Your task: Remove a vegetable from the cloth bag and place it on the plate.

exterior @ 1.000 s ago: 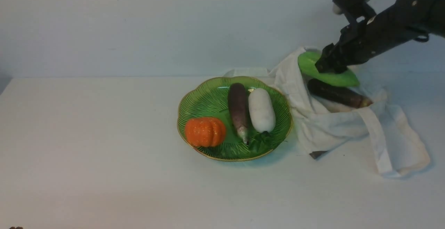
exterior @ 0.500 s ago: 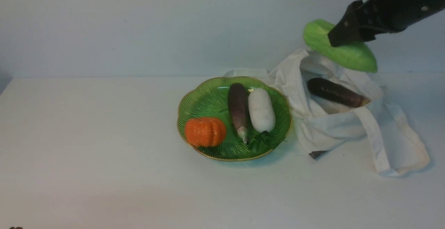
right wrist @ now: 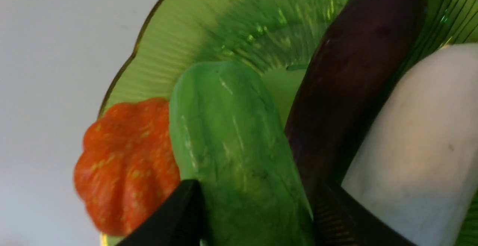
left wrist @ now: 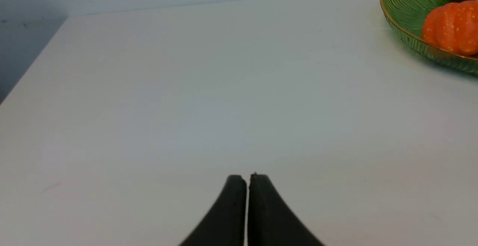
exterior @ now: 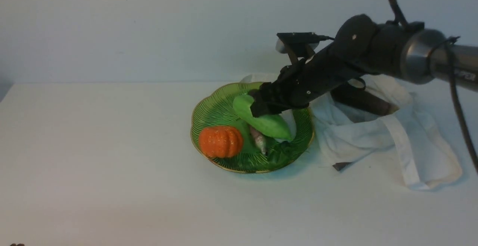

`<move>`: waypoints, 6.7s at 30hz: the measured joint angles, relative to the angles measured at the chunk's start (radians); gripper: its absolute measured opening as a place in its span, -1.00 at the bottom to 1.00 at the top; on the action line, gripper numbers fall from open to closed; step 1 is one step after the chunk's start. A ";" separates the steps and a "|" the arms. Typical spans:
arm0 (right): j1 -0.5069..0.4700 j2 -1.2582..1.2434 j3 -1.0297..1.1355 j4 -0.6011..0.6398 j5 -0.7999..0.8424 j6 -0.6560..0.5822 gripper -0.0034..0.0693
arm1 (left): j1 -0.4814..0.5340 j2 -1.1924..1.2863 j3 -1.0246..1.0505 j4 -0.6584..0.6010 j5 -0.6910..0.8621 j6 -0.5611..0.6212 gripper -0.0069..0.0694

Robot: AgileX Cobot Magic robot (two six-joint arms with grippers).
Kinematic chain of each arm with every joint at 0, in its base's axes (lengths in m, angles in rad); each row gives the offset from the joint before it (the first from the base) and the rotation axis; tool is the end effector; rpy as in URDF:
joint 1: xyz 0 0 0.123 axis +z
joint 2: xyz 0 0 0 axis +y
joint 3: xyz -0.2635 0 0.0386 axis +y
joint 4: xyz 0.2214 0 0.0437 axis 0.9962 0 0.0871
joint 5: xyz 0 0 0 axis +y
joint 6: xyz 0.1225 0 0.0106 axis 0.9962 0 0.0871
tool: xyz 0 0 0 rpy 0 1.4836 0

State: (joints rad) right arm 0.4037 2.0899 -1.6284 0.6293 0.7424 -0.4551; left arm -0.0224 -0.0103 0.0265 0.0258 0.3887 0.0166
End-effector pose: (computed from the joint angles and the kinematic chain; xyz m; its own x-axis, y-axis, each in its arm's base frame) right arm 0.3869 0.2185 0.1775 -0.8001 -0.3046 -0.5168 -0.5248 0.7728 0.3570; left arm 0.0750 -0.0005 0.1605 -0.3114 0.0474 -0.9491 0.0257 0.9988 0.0415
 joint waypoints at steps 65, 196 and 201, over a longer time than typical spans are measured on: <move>-0.113 -1.742 1.040 -0.448 -0.371 0.271 -0.95 | 0.000 0.000 0.000 0.000 0.000 0.000 -0.83; -0.327 -2.101 1.654 -0.597 -0.380 0.433 -0.95 | 0.000 0.000 0.000 0.000 0.000 0.000 -0.83; -0.327 -2.101 1.654 -0.597 -0.380 0.433 -0.95 | 0.000 0.000 0.000 0.000 0.000 0.000 -0.83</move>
State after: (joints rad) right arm 0.0765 -0.0112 0.0256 0.0326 0.3620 -0.0219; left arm -0.0224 -0.0103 0.0265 0.0258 0.3887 0.0166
